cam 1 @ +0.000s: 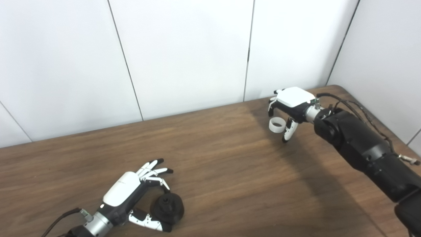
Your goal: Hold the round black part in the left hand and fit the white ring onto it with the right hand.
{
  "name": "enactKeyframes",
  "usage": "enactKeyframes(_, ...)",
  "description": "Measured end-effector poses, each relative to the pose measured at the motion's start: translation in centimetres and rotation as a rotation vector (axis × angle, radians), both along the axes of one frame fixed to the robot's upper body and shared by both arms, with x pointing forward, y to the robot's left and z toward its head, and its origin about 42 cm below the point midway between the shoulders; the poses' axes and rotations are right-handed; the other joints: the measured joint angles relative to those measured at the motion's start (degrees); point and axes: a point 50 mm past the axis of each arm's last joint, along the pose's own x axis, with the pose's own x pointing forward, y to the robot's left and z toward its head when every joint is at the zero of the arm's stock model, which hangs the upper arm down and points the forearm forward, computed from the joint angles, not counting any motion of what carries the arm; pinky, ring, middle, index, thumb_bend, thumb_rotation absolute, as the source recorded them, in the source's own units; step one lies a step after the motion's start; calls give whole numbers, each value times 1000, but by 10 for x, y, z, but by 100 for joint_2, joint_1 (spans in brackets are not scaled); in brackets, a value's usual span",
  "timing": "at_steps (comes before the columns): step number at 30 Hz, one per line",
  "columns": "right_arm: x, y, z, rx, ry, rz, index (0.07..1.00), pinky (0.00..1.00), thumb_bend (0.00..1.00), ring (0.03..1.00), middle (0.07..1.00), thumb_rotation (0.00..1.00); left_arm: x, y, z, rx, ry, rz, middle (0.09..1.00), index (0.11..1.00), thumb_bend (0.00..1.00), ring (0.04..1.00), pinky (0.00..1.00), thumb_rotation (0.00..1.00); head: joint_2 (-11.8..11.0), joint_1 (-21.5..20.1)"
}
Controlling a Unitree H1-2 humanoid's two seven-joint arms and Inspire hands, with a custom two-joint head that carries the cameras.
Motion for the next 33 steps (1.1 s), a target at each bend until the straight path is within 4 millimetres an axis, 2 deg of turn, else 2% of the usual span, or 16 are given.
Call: enactKeyframes(33, 7, 1, 1, -11, 18, 4, 665, 1000, 846, 989, 874, 211, -12, 4, 5, 1, 18, -6, 867, 480, 524, 1000, 1000, 59, 158, 88)
